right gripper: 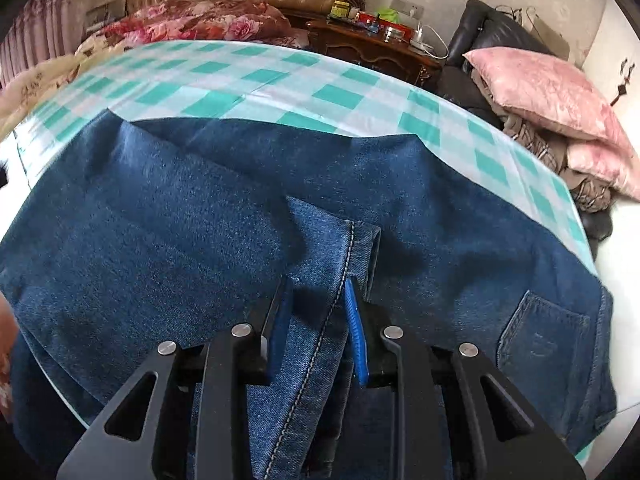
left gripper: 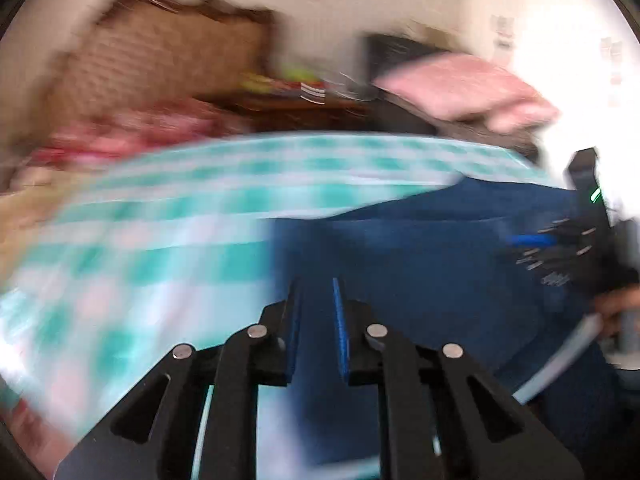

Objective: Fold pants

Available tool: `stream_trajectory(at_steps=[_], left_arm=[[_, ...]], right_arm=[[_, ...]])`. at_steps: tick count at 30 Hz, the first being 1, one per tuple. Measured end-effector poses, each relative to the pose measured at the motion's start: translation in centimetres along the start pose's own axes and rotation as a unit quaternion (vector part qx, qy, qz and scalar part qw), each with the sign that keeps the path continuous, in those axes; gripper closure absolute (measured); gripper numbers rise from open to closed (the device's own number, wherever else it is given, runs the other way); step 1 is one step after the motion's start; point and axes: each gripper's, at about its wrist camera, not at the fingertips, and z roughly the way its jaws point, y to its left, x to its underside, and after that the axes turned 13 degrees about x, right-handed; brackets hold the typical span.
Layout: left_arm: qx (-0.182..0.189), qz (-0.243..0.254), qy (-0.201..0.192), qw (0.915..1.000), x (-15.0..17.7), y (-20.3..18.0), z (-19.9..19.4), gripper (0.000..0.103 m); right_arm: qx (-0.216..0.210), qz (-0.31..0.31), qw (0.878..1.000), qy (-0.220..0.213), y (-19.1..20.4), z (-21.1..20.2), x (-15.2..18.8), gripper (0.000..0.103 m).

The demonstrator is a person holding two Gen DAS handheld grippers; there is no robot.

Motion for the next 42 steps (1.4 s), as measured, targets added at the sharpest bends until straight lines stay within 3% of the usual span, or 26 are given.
stream_trajectory(at_steps=[2, 3, 4, 6, 8, 9, 10, 12, 14, 15, 18, 21, 22, 24, 26, 27, 28, 30, 32, 34, 36, 39, 42], left_arm=[[-0.028, 0.027, 0.034, 0.9987, -1.4, 1.3, 3.5, 0.085], [-0.043, 0.026, 0.076, 0.9959, -1.8, 3.1, 5.8, 0.094], [-0.065, 0.021, 0.089, 0.9937, -1.9, 4.4, 6.6, 0.101], [-0.093, 0.013, 0.062, 0.9937, -3.1, 5.9, 5.5, 0.102], [-0.041, 0.006, 0.039, 0.9984, -3.9, 5.5, 4.6, 0.101], [0.011, -0.004, 0.037, 0.9992, -4.0, 5.5, 4.9, 0.093], [0.015, -0.002, 0.057, 0.9983, -3.8, 5.4, 5.9, 0.092], [-0.097, -0.004, 0.09, 0.9912, -3.0, 6.9, 7.5, 0.088], [-0.116, -0.043, 0.056, 0.9908, -3.1, 7.9, 5.1, 0.089], [-0.108, -0.046, 0.026, 0.9928, -2.8, 7.3, 2.6, 0.089], [-0.082, -0.031, -0.004, 0.9961, -0.1, 3.6, -2.8, 0.085], [-0.029, -0.027, 0.0, 0.9992, 3.9, -0.6, -5.1, 0.078], [-0.032, -0.014, 0.023, 0.9991, 5.4, -1.7, -4.2, 0.076], [-0.074, 0.0, 0.064, 0.9952, 8.3, -2.1, -3.5, 0.076], [-0.098, -0.025, 0.052, 0.9935, 9.4, -1.2, -5.3, 0.073], [-0.149, -0.026, 0.062, 0.9865, 9.8, -0.6, -6.1, 0.077], [-0.162, -0.022, 0.06, 0.9846, 10.0, -0.4, -6.9, 0.078], [-0.137, -0.03, 0.04, 0.9894, 9.2, -0.7, -8.1, 0.078], [-0.092, 0.006, 0.022, 0.9955, 8.0, -2.9, -7.0, 0.073], [-0.061, 0.002, 0.032, 0.9976, 7.8, -3.7, -4.9, 0.068], [-0.101, -0.018, 0.069, 0.9923, 8.0, -3.1, -2.9, 0.068], [-0.128, 0.006, 0.019, 0.9916, 5.4, -4.1, -4.0, 0.071], [-0.051, 0.026, -0.004, 0.9984, 1.8, -5.1, -2.4, 0.071]], right_arm=[[0.002, 0.001, 1.0, 0.005, -0.2, -0.1, 0.1, 0.079], [0.002, 0.001, 1.0, 0.007, -0.2, -0.1, 0.0, 0.079], [0.001, 0.003, 1.0, 0.007, -0.2, -0.2, 0.0, 0.079], [0.001, 0.004, 1.0, 0.006, -0.2, -0.4, 0.2, 0.079], [-0.002, 0.008, 1.0, 0.007, -0.4, -0.5, 0.2, 0.079], [-0.002, 0.008, 1.0, 0.008, -0.3, -0.5, 0.2, 0.079], [-0.002, 0.008, 1.0, 0.01, -0.3, -0.5, 0.1, 0.079], [-0.002, 0.007, 1.0, 0.012, -0.3, -0.5, 0.0, 0.079], [-0.002, 0.009, 1.0, 0.011, -0.3, -0.6, 0.1, 0.079], [-0.003, 0.009, 1.0, 0.008, -0.3, -0.6, 0.1, 0.079], [-0.001, 0.007, 1.0, 0.006, -0.2, -0.6, 0.0, 0.079], [-0.004, 0.011, 1.0, 0.005, -0.2, -0.6, 0.0, 0.079], [-0.004, 0.012, 1.0, 0.005, -0.2, -0.6, 0.1, 0.079], [-0.002, 0.01, 1.0, 0.004, -0.1, -0.6, 0.1, 0.079], [-0.001, 0.009, 1.0, 0.003, 0.0, -0.6, 0.1, 0.079], [-0.001, 0.008, 1.0, 0.002, -0.1, -0.5, 0.1, 0.079], [-0.002, 0.009, 1.0, 0.002, -0.1, -0.5, 0.1, 0.079], [-0.002, 0.013, 1.0, 0.001, -0.1, -0.5, 0.2, 0.079], [0.0, 0.015, 1.0, -0.003, -0.1, -0.6, 0.3, 0.079], [-0.008, 0.028, 1.0, 0.0, -0.4, -0.6, 0.3, 0.079], [-0.045, 0.069, 0.997, 0.003, -2.1, -0.8, 0.2, 0.079], [-0.044, 0.126, 0.991, -0.022, -5.7, -2.1, 0.0, 0.077], [-0.078, 0.132, 0.988, -0.027, -6.3, -1.9, -1.3, 0.077]])
